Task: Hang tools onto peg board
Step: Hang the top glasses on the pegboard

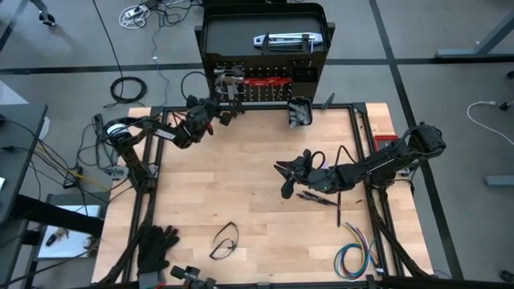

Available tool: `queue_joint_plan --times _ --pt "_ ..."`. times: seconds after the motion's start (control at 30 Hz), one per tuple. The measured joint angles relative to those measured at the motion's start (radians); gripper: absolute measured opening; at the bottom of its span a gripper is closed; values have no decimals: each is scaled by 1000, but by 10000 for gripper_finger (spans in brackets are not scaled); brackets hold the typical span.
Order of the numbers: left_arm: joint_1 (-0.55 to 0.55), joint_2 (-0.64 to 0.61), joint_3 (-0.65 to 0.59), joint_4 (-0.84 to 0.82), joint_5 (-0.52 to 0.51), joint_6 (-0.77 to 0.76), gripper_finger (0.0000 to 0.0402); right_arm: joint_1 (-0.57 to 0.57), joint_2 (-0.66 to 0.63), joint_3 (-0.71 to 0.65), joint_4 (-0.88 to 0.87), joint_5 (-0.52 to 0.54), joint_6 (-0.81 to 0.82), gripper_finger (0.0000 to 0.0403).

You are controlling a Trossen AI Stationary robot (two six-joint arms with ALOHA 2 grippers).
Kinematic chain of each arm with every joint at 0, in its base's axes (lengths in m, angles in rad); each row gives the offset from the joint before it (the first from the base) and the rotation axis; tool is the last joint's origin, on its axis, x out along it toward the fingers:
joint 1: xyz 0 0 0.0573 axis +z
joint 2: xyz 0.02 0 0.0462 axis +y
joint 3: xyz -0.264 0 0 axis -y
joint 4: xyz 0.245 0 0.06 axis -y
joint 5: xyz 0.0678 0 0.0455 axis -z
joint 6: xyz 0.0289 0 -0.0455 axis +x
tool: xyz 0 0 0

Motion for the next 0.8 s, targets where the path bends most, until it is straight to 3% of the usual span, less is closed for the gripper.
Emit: queue_joint_plan --times 0.2,0.53,0.8 --pt "4 0 7 -36 22 -7 99 11 0 0 5 1 1 79" --pt "3 6 97 -236 28 -45 101 11 0 0 6 4 1 78" --pt "4 6 107 -259 29 -78 135 15 0 0 6 4 1 78"
